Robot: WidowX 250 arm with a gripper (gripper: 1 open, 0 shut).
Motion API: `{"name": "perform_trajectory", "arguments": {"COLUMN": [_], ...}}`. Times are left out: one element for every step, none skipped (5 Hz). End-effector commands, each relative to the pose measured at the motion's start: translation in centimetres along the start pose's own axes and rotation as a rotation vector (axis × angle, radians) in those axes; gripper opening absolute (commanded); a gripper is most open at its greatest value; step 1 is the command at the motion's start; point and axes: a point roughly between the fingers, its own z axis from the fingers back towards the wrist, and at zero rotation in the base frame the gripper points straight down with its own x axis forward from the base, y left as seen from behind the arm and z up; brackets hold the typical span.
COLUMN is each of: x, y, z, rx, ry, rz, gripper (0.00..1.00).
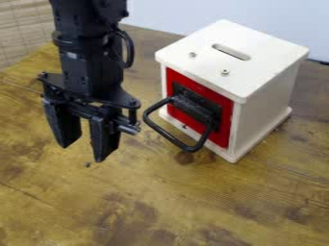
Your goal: Close the drawer
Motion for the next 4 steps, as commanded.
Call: {"name": "perform_trajectory", "arguments": {"x": [0.15,0.22,0.21,0.15], "y": [0.06,0.18,0.13,0.11], "z": [-0.15,-0.25,-0.30,0.24], "rx": [-0.018,-0.036,-0.056,-0.063], "ry": [-0.021,-0.039,-0.058,-0.065], "rz": [0.013,0.029,0.042,0.040], "gripper": [1.00,1.00,1.00,1.00]}}
